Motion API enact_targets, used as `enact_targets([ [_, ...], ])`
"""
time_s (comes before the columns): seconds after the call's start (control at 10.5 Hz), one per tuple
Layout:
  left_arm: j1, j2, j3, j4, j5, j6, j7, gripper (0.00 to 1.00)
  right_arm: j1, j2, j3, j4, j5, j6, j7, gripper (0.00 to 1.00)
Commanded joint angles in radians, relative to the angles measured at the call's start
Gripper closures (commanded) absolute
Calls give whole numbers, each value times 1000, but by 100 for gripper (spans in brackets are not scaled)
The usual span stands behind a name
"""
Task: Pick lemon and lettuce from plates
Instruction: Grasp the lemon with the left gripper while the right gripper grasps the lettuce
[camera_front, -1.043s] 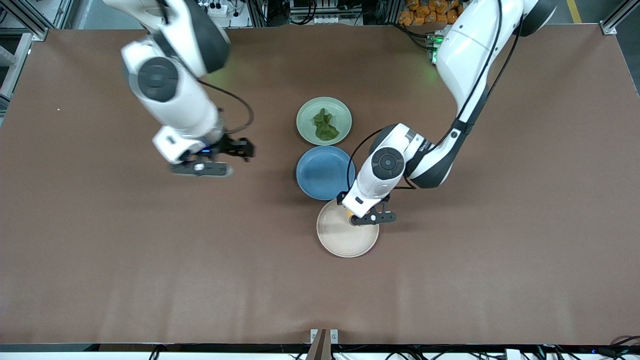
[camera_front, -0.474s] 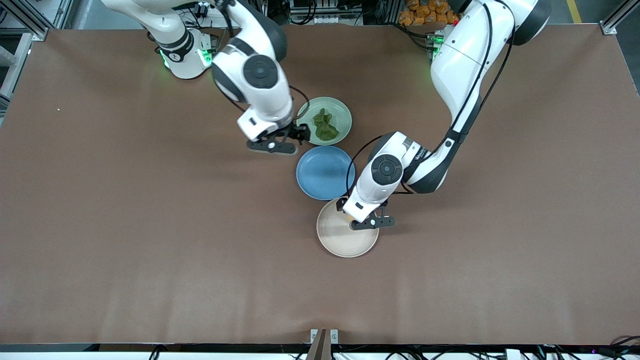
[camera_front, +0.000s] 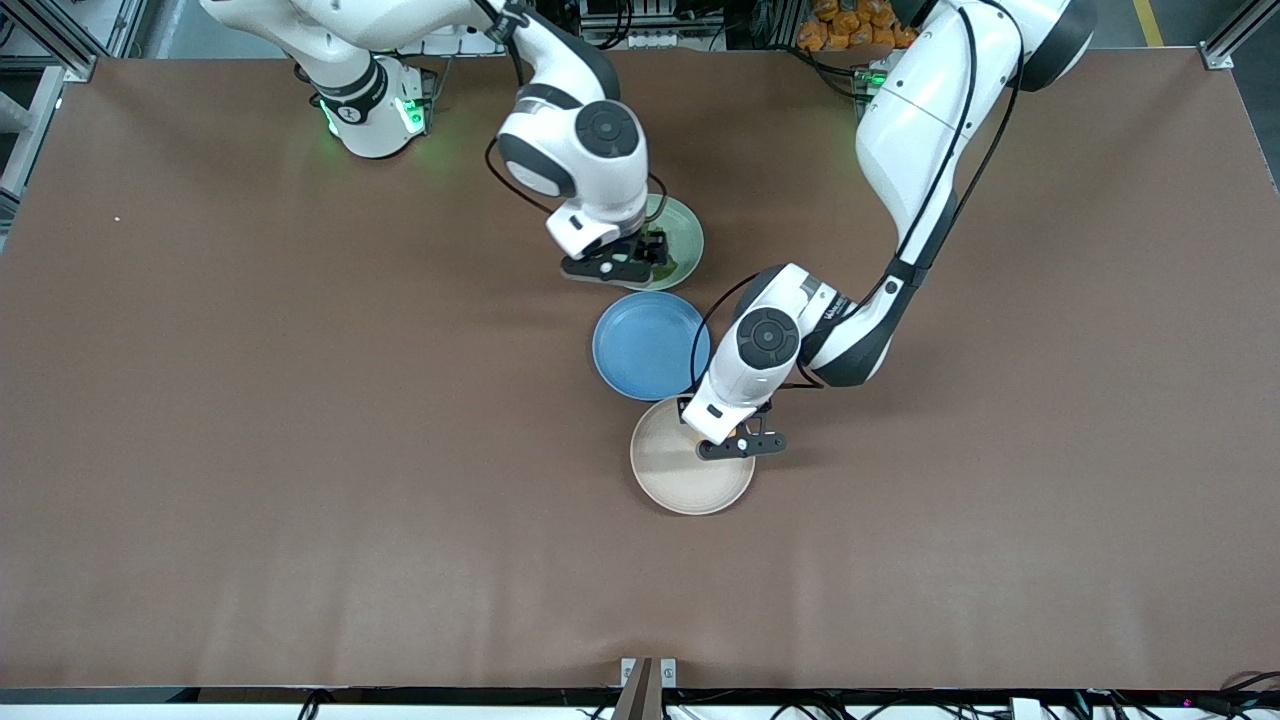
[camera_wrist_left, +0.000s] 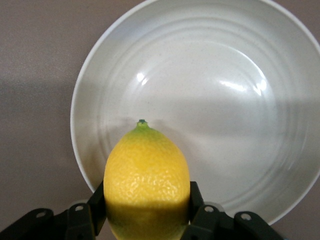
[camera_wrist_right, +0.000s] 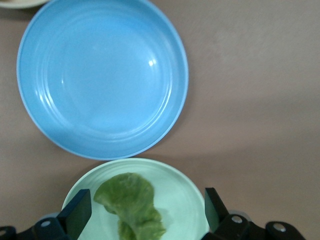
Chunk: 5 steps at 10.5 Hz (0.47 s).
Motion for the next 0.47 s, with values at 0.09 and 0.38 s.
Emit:
enact_targets([
  [0.09,-6,-42,11,12,28,-27,-31,100,41,76,22,9,-118,36,145,0],
  [0.38,23,-166,13,12,31,-134,-22,100,77,136,31,4,-209,53,222,0],
])
